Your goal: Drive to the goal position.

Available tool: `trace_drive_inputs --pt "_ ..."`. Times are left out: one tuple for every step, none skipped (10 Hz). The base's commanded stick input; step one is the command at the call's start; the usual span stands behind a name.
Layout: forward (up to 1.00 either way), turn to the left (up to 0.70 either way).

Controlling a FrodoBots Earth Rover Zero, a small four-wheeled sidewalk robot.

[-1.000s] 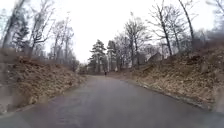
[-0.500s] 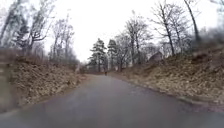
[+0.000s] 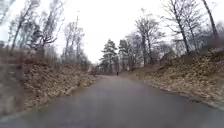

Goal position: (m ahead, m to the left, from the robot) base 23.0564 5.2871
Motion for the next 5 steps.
trace_drive_inputs --pt "1.00 0.01" --pt "1.00 0.01" --pt "1.00 0.01" --pt "1.00 0.01" --pt "1.00 0.01"
